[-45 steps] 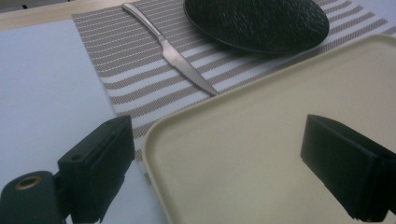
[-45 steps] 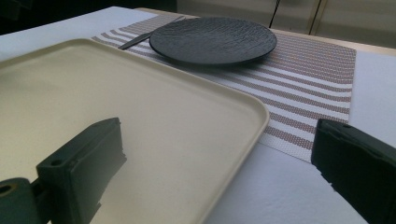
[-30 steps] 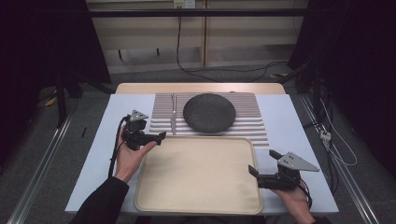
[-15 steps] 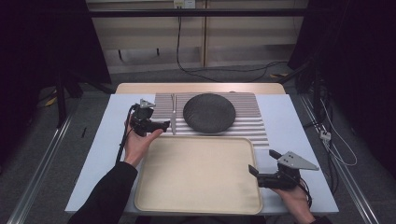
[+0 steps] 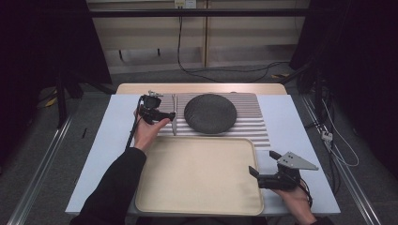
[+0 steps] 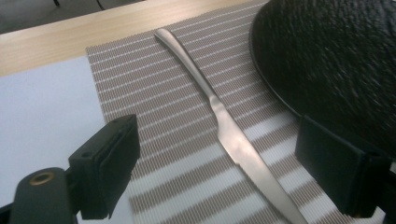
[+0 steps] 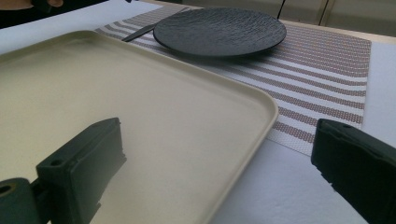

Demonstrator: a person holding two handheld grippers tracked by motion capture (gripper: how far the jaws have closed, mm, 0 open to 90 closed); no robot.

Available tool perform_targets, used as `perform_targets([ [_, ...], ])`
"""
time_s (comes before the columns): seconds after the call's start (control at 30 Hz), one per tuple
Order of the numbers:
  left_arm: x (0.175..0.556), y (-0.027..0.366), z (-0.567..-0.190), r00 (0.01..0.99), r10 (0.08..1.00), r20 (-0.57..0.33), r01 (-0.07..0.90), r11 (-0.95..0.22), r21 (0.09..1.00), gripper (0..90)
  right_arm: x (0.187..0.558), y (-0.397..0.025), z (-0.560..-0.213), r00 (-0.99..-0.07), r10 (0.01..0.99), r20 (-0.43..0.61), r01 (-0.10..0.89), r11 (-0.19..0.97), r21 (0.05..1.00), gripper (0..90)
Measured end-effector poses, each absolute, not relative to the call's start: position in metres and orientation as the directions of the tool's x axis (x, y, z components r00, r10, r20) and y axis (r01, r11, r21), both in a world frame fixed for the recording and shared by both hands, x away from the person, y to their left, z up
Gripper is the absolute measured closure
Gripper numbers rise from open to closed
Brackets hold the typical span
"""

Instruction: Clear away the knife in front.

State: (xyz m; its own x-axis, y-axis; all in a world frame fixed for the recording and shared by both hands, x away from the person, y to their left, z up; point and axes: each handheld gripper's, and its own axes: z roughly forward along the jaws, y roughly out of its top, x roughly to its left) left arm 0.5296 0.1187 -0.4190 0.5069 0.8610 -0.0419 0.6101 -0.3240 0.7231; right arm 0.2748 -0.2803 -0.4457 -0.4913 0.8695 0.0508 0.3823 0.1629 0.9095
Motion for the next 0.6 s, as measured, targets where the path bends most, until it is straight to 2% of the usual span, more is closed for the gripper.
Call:
perform_targets([
  [0.03, 0.533, 0.118, -0.419, 0.508, 0.86, -0.035, 0.613, -0.332, 0.717, 18.2, 0.275, -0.281, -0.446, -0.492, 0.869, 0.054, 0.384, 0.16, 0.91, 2.4],
  [0.13, 0.545, 0.111, -0.422, 0.482, 0.876, -0.011, 0.621, -0.333, 0.71, 18.6, 0.275, -0.281, -0.446, -0.489, 0.871, 0.058, 0.387, 0.157, 0.909, 2.4],
  [0.37, 0.571, 0.103, -0.434, 0.466, 0.884, -0.042, 0.673, -0.323, 0.666, 33.7, 0.275, -0.282, -0.446, -0.488, 0.871, 0.057, 0.388, 0.158, 0.908, 2.4],
  [0.6, 0.588, 0.101, -0.443, 0.446, 0.892, -0.072, 0.708, -0.302, 0.639, 43.8, 0.274, -0.282, -0.446, -0.485, 0.873, 0.054, 0.388, 0.16, 0.907, 2.4],
])
